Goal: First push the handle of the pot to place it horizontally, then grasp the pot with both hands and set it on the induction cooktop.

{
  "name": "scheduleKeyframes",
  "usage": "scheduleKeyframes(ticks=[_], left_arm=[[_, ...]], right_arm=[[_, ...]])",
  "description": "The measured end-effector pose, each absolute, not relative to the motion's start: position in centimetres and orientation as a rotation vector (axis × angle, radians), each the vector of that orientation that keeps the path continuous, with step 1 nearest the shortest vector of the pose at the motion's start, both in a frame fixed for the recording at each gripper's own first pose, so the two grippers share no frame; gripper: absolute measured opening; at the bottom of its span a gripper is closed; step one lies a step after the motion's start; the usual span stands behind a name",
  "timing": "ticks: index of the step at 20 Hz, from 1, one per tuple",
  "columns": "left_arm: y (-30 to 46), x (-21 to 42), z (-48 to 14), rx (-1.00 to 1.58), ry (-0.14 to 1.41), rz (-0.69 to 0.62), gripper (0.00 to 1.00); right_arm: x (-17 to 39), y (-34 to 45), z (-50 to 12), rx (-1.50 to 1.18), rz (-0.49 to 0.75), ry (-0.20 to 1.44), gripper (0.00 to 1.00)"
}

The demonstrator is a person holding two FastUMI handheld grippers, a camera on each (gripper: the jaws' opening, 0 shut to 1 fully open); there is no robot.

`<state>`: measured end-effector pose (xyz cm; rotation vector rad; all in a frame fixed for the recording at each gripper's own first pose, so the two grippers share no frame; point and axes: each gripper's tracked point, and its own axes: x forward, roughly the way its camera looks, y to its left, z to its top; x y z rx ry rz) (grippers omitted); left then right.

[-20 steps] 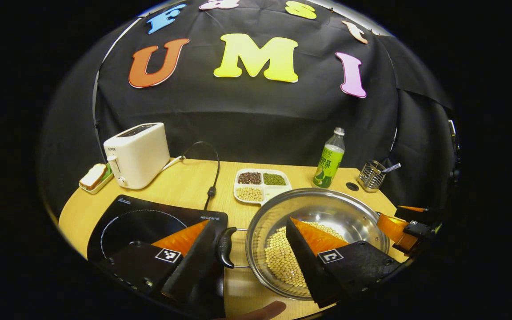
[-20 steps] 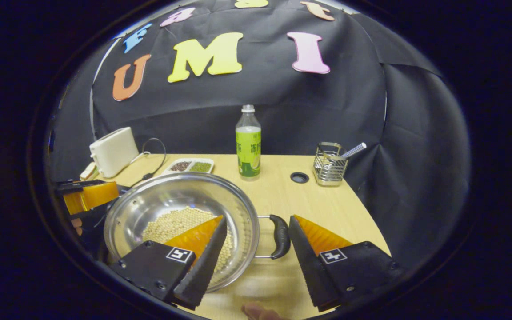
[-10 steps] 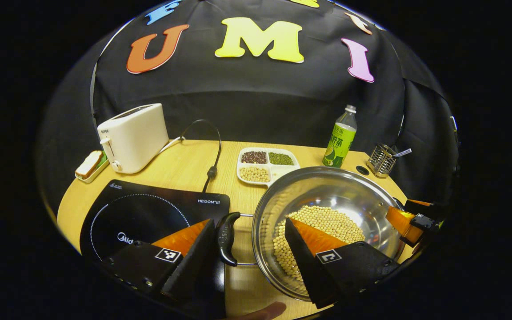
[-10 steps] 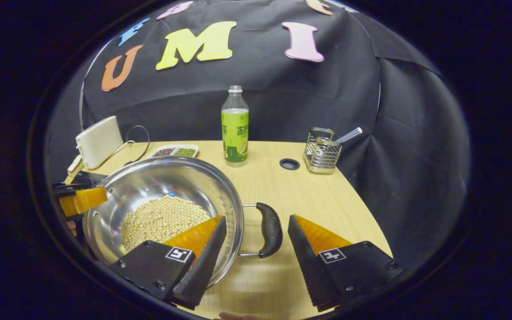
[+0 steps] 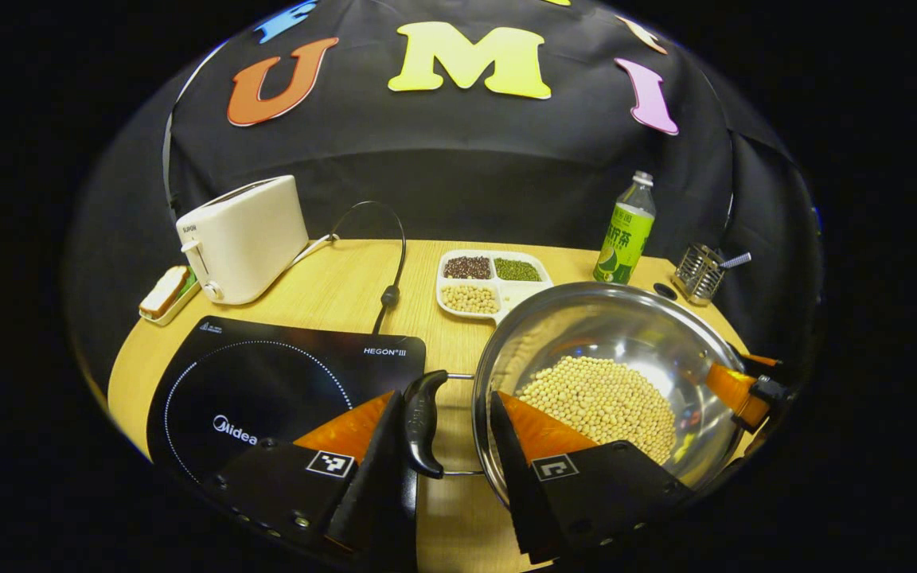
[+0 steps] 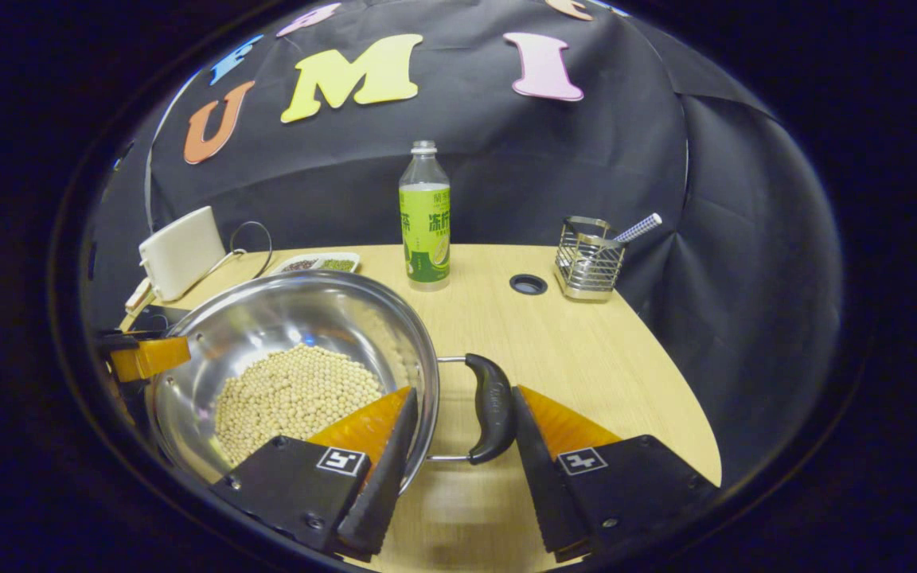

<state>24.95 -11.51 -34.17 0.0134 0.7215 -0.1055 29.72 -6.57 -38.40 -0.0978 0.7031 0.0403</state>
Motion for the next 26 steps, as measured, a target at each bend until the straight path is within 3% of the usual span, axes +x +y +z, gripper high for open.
scheduleKeyframes(ticks=[3,9,13,14,15,26], left_arm=[[-11.5,25.2,-34.5,0.118,0.696,-0.078,0.71],[-11.5,25.2,-34.2,0.046,0.725,-0.095,0.71],[-11.4,25.0,-34.3,0.042,0.747,-0.125,0.62],[-11.3,24.7,-34.2,0.034,0.756,-0.134,0.70],[-11.3,24.3,-34.2,0.030,0.768,-0.144,0.59],[-10.5,17.0,-30.0,-0.010,0.781,-0.209,0.58]], right_arm=[[30.2,-6.8,-38.4,-0.084,0.060,0.687,0.74],[29.4,-6.9,-38.0,-0.040,0.023,0.707,0.70],[28.3,-6.8,-37.8,-0.017,-0.004,0.748,0.65],[27.9,-6.9,-37.5,-0.015,-0.006,0.756,0.63],[27.6,-6.8,-37.3,-0.003,-0.008,0.760,0.63],[20.2,-6.9,-31.8,0.000,-0.007,0.774,0.61]])
